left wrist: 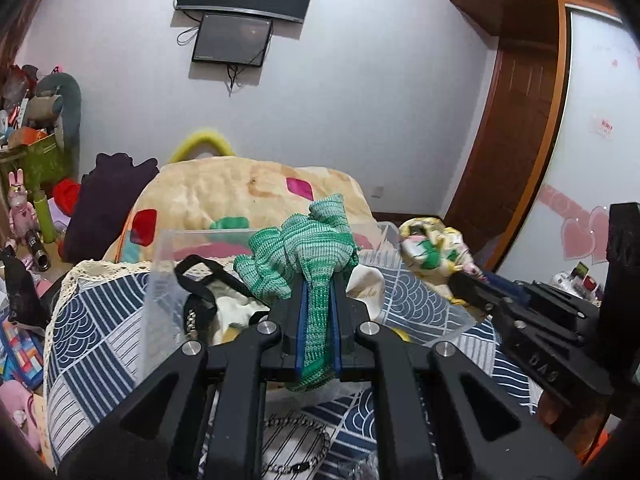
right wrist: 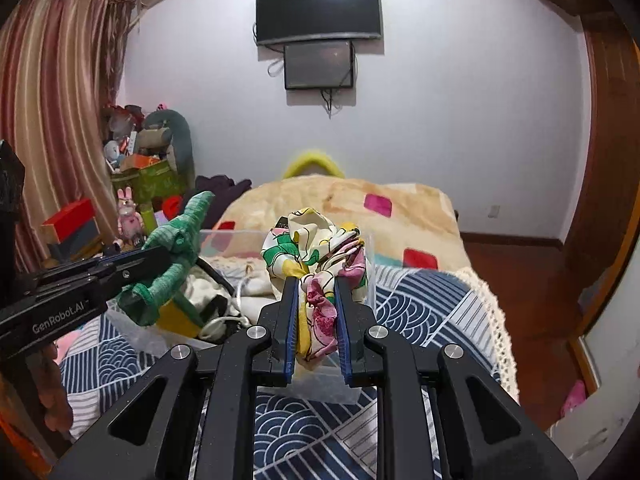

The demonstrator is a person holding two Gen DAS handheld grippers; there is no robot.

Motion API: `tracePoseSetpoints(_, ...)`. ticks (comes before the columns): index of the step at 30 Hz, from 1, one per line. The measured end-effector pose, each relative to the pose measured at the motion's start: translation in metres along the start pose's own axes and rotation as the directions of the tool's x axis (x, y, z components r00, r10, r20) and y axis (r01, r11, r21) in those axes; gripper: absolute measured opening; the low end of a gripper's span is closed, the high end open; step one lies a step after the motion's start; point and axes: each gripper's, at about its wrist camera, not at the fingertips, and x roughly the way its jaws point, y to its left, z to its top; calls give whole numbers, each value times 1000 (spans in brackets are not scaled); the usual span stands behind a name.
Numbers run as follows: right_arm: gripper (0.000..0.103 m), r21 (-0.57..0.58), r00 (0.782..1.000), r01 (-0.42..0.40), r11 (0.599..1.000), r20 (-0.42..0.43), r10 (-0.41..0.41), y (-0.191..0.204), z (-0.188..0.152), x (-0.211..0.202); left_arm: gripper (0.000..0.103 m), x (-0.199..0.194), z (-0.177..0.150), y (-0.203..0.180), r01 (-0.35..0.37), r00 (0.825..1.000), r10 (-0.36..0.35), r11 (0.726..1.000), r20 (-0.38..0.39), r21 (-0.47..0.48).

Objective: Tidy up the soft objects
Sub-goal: 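Lower the glove with the left tool into the box while the right tool drops the cloth in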

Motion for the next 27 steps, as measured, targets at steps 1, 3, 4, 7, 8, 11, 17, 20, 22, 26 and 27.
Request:
tracePoseSetpoints(1, 15, 7, 1000, -2, 1000, -14, 2, -1, -1, 5, 9, 4, -1, -2, -1, 1000, 1, 1000, -5, 6)
tracePoseSetpoints(3, 15, 14, 999, -2, 1000, -43, 2, -1, -4, 13, 9, 13, -4, -6, -3, 1000, 4, 1000, -20, 23)
tracePoseSetpoints(4, 15, 15, 999, 1, 1000, -52, 0, -1, -6, 15, 9, 16, -6, -7, -7, 1000, 8, 999, -27, 33)
tracePoseSetpoints(7, 16, 6, 997, 0, 1000, -81, 1, 0, -11, 21, 13, 23, -10, -11, -17, 999, 20, 998, -45, 54)
tracePoseSetpoints(8, 17, 2, 996, 0, 1000, -89, 0, 1, -13, 22, 17, 23, -12, -12, -20, 999, 23, 998, -48, 59)
tracePoseSetpoints(11, 27, -3, 995, -4, 1000, -101, 4, 1, -15, 21, 34, 21, -15, -11, -29, 998, 31, 998, -48, 60)
tracePoseSetpoints(17, 39, 1, 995, 0, 1000, -101, 1, -2, -14, 12, 51, 4, -17, -8, -7, 999, 8, 999, -41, 36)
tracePoseSetpoints(20, 45, 7, 996, -2, 1000, -91, 2, -5, -11, 6, 54, -8, -17, -8, -3, 1000, 4, 999, -25, 32)
tracePoseSetpoints(22, 49, 10, 997, 1, 1000, -71, 0, -6, -9, -2, 55, -17, -16, -8, -7, 1000, 8, 999, -11, 41)
tracePoseSetpoints(26, 52, 11, 1000, -4, 1000, -27, 5, -4, -3, -20, 64, -38, -16, -9, -17, 1000, 16, 999, 21, 52)
tracePoseSetpoints(27, 53, 11, 1000, -6, 1000, -18, 6, -3, -1, -23, 66, -44, -16, -9, -18, 999, 16, 999, 31, 51)
